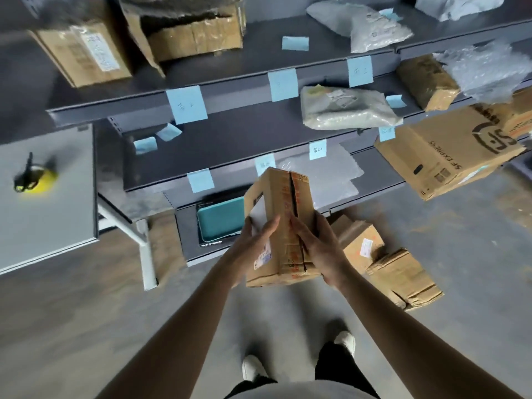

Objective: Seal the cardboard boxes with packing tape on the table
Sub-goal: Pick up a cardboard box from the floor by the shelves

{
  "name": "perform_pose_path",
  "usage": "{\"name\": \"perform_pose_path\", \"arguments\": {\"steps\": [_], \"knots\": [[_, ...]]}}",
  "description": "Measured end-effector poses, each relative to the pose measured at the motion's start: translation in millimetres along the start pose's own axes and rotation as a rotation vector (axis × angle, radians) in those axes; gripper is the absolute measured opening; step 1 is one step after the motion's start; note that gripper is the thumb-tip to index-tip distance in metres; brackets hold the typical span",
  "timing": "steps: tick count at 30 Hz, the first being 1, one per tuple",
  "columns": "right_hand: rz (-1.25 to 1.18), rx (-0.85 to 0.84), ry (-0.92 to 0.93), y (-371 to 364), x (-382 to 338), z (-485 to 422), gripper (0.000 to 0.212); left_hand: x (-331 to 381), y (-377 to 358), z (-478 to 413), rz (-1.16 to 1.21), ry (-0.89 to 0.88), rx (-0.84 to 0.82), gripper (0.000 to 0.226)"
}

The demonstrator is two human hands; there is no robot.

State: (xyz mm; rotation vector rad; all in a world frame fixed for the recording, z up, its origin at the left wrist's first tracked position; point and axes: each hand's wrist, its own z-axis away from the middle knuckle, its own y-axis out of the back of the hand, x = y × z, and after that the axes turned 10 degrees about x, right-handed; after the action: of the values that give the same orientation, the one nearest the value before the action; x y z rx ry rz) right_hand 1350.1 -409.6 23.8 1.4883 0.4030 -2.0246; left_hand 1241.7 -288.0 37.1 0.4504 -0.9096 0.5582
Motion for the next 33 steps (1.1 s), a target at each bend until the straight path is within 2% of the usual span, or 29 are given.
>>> {"name": "perform_pose_path", "arguments": {"steps": [4,7,9,12,14,18,21,22,26,30,33], "knots": [[0.024,-0.086,-0.006,-53,-1,7,0.064,-12,51,17,0.027,0.016,0.069,0.098],[0.068,-0.139,-0.001,-93,-4,7,0.067,-20,86,25,0.084,0.026,0.147,0.071],[0.080,-0.173,0.003,-117,-8,5,0.071,-23,105,31,0.127,0.019,0.205,0.062],[0.111,-0.221,0.017,-155,-12,0,0.071,-36,139,37,0.156,-0.050,0.277,0.030],[0.145,-0.264,0.031,-180,-12,-3,0.070,-43,160,38,0.204,-0.080,0.300,0.018],[0.185,-0.360,0.058,-233,-14,-7,0.050,-57,204,41,0.239,-0.076,0.380,0.042],[0.222,-0.397,0.083,-274,-20,-12,0.043,-62,236,44,0.276,-0.011,0.452,0.054],[0.241,-0.409,0.096,-289,-23,-13,0.043,-62,248,44,0.294,0.021,0.479,0.057],[0.257,-0.460,0.091,-343,-29,-22,0.048,-64,294,38,0.342,0.059,0.532,0.035],[0.250,-0.520,0.056,-393,-38,-35,0.049,-57,340,29,0.335,0.079,0.548,0.069],[0.239,-0.557,0.055,-426,-47,-44,0.054,-55,371,19,0.321,0.091,0.573,0.065]]}}
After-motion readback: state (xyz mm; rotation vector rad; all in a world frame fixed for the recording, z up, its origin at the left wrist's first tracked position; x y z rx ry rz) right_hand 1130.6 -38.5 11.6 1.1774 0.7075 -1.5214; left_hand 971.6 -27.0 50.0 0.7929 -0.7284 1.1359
